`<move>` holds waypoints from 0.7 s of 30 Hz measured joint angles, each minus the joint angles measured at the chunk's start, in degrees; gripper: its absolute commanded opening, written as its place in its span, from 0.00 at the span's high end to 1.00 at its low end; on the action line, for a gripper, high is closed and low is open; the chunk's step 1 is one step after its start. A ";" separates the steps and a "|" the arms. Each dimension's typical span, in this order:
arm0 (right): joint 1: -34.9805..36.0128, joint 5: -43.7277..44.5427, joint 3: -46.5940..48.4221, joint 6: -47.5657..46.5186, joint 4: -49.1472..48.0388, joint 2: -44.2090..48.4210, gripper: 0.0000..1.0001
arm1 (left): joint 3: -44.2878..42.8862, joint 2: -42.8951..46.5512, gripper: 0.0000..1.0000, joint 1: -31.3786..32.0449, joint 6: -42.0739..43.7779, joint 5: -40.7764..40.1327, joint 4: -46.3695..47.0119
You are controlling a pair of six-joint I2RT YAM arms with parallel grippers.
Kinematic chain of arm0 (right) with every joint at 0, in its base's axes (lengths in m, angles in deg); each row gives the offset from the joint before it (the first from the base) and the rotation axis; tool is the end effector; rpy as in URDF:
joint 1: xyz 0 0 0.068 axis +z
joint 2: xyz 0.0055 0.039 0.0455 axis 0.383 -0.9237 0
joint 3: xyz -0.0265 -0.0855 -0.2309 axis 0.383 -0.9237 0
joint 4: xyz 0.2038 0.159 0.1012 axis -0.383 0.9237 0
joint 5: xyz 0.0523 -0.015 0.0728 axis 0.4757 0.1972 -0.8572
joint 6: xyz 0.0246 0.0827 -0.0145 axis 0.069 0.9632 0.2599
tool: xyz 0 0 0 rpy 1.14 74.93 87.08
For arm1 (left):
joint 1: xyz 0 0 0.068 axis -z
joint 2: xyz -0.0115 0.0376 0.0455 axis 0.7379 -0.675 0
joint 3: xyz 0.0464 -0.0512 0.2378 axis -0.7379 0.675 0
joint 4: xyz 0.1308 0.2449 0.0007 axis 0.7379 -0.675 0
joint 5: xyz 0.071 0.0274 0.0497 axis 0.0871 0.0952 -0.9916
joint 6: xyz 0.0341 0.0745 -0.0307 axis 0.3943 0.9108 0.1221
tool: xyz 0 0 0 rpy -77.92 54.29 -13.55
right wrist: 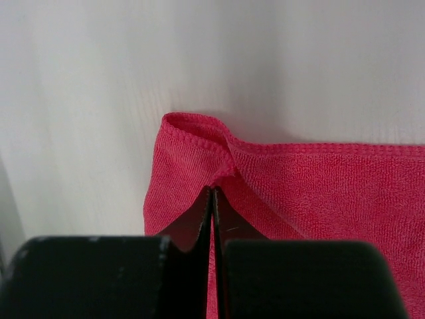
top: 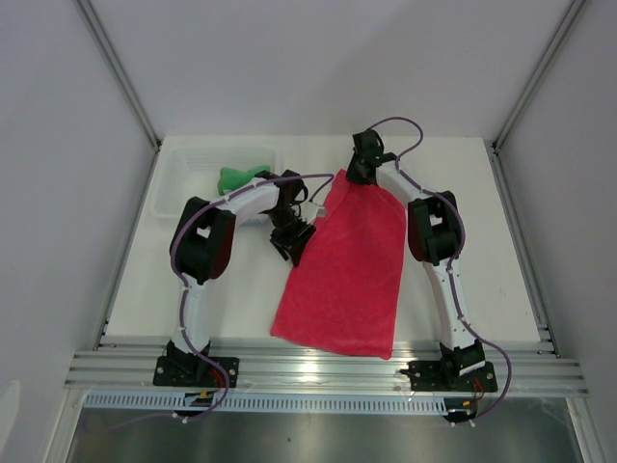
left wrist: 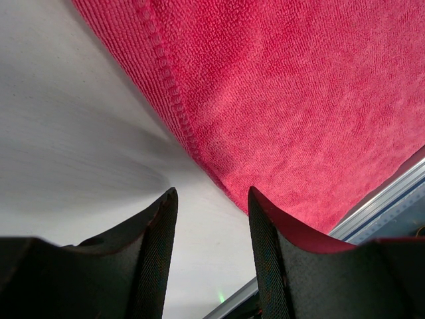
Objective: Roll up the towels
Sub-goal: Flatten the towel
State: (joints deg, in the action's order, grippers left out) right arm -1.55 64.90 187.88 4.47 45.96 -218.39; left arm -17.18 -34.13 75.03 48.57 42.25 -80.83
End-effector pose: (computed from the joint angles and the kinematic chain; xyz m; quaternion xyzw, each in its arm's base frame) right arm 0.5445 0.2011 0.1118 0.1075 0.9184 0.1317 0.3573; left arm 0.3448 -0.2140 0.0910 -0.3612 -0.9103 0.2011 0.0235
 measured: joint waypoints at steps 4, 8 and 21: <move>0.02 -0.02 0.02 -0.33 0.24 0.00 1.00 | 0.00 0.00 0.50 0.00 0.00 0.00 -0.02; 0.04 -0.02 0.00 -0.96 -0.26 0.00 1.00 | 0.00 0.00 0.50 0.00 0.02 0.04 -0.07; 0.79 -1.62 0.15 -0.92 -5.31 0.22 1.00 | 0.00 0.00 0.50 0.00 0.02 0.87 -0.13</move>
State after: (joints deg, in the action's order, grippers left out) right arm -0.76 63.28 188.03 3.55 40.65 -218.17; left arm -17.18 -34.13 75.03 48.59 43.12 -80.96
